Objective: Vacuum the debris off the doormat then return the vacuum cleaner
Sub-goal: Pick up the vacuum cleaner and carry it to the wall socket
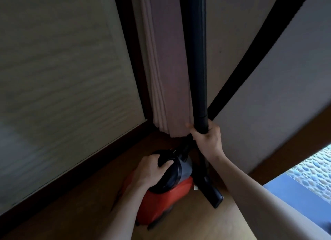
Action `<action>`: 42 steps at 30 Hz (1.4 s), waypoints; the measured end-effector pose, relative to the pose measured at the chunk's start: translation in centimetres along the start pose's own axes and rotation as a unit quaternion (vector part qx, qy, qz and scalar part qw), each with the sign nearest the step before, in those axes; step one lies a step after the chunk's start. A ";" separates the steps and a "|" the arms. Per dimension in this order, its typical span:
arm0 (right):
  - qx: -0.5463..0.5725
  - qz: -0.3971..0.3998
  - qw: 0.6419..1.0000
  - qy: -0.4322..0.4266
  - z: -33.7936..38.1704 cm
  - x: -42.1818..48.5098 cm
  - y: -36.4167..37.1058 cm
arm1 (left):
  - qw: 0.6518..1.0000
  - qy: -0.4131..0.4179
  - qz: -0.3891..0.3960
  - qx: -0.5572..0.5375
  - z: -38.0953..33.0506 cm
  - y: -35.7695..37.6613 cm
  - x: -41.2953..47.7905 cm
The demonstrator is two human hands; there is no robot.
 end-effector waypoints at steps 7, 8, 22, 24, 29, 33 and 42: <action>-0.005 0.012 1.000 0.028 16.4 1.1 -4.2 | 0.999 -0.031 -0.031 -0.012 -12.4 -13.2 -4.2; -0.009 0.014 0.999 0.031 19.2 1.3 -4.8 | 0.999 -0.033 -0.036 -0.012 -14.5 -15.3 -4.9; -0.021 0.020 1.000 -0.001 53.9 -1.0 -12.8 | 0.996 0.008 -0.089 -0.016 -35.5 -38.3 -16.3; -0.021 0.016 1.000 -0.011 56.4 -1.8 -13.2 | 0.994 0.007 -0.101 -0.030 -36.6 -40.2 -17.9; -0.019 0.029 0.998 -0.046 60.4 -4.3 -12.5 | 0.991 0.009 -0.125 -0.039 -37.4 -43.7 -21.9; -0.028 0.048 0.996 -0.067 62.0 -5.5 -10.6 | 0.987 -0.013 -0.157 -0.025 -36.7 -46.0 -24.6; -0.003 0.190 0.975 -0.117 64.9 -6.8 -2.2 | 0.968 -0.107 -0.224 -0.031 -33.3 -50.3 -30.0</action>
Point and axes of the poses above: each hand's wrist, its own x-axis towards the middle knuckle, its own y-axis out of the palm, z = x × y, the point moved 8 cm from there along x, towards the middle knuckle, and after that the axes turned 13 degrees about -x, right-handed, at the moved point
